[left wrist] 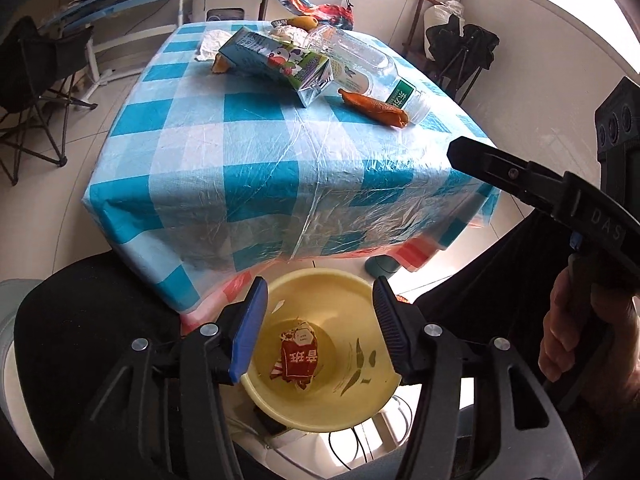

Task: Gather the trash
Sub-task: 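Move both open tools from the basin back toward the table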

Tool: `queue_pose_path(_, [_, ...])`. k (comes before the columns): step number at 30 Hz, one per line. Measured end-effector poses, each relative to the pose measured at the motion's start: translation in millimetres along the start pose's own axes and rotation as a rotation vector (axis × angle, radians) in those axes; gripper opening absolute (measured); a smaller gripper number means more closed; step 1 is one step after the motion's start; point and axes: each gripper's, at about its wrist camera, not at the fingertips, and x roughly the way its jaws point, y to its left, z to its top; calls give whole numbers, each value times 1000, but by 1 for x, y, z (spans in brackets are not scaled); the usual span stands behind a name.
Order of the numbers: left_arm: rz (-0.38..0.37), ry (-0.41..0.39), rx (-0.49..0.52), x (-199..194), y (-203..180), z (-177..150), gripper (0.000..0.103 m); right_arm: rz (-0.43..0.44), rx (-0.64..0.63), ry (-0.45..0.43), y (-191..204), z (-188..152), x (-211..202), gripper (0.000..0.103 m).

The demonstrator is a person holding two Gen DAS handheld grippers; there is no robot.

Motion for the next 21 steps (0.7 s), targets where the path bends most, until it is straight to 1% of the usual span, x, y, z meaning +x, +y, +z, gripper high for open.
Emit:
queue_pose_path(1, [1, -25, -17, -3, 3, 1, 54, -1, 0, 1, 0, 0, 1, 68])
queue_pose_path(4, [17, -107, -85, -15, 16, 4, 60, -3, -3, 4, 0, -1, 1, 68])
queue_pose_path(5, [32, -135, -112, -19, 21, 6, 63, -4, -6, 5, 1, -1, 1, 68])
queue_pose_path(7, [65, -184, -165, -26, 33, 6, 65, -6, -14, 6, 1, -2, 2, 68])
queue_pose_path(10, [109, -238, -244, -34, 50, 6, 68, -8, -23, 5, 4, -3, 2, 68])
queue_pose_path(13, [129, -265, -305, -38, 65, 5, 69, -12, -32, 6, 6, -3, 3, 68])
queue_pose_path(15, [138, -271, -324, -38, 70, 4, 70, -14, -39, 9, 7, -3, 4, 68])
queue_pose_path(21, [142, -282, -323, -37, 69, 2, 70, -21, -66, 10, 13, -5, 5, 68])
